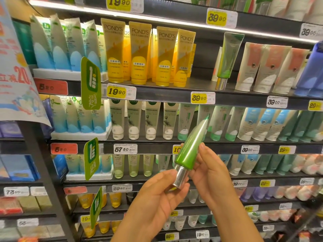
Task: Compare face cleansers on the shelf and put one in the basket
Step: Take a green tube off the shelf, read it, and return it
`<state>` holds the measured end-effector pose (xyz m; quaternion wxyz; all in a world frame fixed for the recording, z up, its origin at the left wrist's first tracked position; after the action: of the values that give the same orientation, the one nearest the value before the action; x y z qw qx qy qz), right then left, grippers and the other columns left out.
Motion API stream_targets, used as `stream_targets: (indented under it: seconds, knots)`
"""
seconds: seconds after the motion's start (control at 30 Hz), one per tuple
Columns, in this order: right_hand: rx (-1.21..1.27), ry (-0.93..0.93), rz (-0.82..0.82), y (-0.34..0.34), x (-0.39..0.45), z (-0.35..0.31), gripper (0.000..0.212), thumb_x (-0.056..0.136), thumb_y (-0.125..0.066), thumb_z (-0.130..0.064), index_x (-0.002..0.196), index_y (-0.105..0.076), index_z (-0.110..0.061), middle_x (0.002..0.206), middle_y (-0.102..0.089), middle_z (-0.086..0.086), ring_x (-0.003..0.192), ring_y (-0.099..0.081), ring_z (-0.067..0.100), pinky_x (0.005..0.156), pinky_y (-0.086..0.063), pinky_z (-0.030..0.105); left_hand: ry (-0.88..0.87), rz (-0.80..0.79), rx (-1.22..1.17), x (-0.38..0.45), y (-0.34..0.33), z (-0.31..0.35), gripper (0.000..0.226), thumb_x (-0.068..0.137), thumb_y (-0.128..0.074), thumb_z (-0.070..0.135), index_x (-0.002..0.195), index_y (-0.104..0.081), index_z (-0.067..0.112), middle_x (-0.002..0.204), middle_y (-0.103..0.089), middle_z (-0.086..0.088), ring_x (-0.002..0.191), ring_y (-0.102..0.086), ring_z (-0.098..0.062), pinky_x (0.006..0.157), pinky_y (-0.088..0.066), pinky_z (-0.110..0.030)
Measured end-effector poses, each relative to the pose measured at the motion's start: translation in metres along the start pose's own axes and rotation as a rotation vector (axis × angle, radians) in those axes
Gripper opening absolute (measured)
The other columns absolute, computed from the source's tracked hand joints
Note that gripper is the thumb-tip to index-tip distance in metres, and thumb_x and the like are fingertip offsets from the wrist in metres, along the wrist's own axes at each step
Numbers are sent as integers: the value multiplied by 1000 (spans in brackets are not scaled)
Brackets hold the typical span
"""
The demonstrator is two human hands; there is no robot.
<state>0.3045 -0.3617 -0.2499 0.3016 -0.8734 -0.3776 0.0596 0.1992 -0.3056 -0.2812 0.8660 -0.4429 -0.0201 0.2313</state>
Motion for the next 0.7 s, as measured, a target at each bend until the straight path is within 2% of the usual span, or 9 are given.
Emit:
stream_targets:
  seconds: [0.1, 0.2, 0.33, 0.47, 0.7]
  knots:
    - [-82, -12, -16, 1, 0, 1, 33, 78, -58, -30, 101, -62, -6, 79, -64, 7, 77, -58, 23, 68, -52, 35, -22, 27, 69, 0, 2, -1, 35, 62, -69, 3, 95, -62, -7, 80, -70, -19, 65, -68, -23, 56, -57, -28]
    - [-131, -5, -27, 1, 0, 0, 31, 78, -58, -30, 98, -63, -6, 75, -63, 5, 72, -59, 18, 67, -53, 32, -46, 65, 128, 1, 4, 0, 43, 57, -71, 0, 98, -61, -4, 75, -69, -17, 63, -68, -22, 56, -57, -28]
    - [-114, 24, -35, 3, 0, -2, 28, 81, -56, -26, 95, -64, -3, 74, -66, 7, 69, -61, 17, 66, -55, 30, -12, 46, 85, 0, 4, 1, 36, 59, -72, 3, 94, -67, -7, 85, -70, -22, 68, -69, -25, 59, -58, -31]
    - [-31, 31, 9, 5, 2, -3, 36, 80, -53, -23, 106, -62, 0, 87, -66, 13, 78, -60, 24, 77, -51, 41, 78, -18, 16, -3, -2, -1, 26, 68, -68, 12, 83, -73, -8, 100, -66, -33, 81, -70, -35, 61, -59, -34]
    - [146, 25, -18, 4, 0, -8, 44, 80, -49, -21, 118, -55, 2, 98, -70, 15, 81, -70, 19, 71, -57, 34, 147, -93, -70, -5, -11, -7, 28, 70, -65, 12, 85, -71, -11, 95, -66, -35, 77, -70, -35, 60, -60, -34]
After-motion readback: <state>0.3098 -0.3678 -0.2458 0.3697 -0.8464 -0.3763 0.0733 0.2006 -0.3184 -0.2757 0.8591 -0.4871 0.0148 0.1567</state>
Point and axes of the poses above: each hand's wrist, its own x-axis towards the middle knuckle, its own y-axis out of the back of the hand, z = x × y, the point moved 4 cm from there along x, towards the middle knuckle
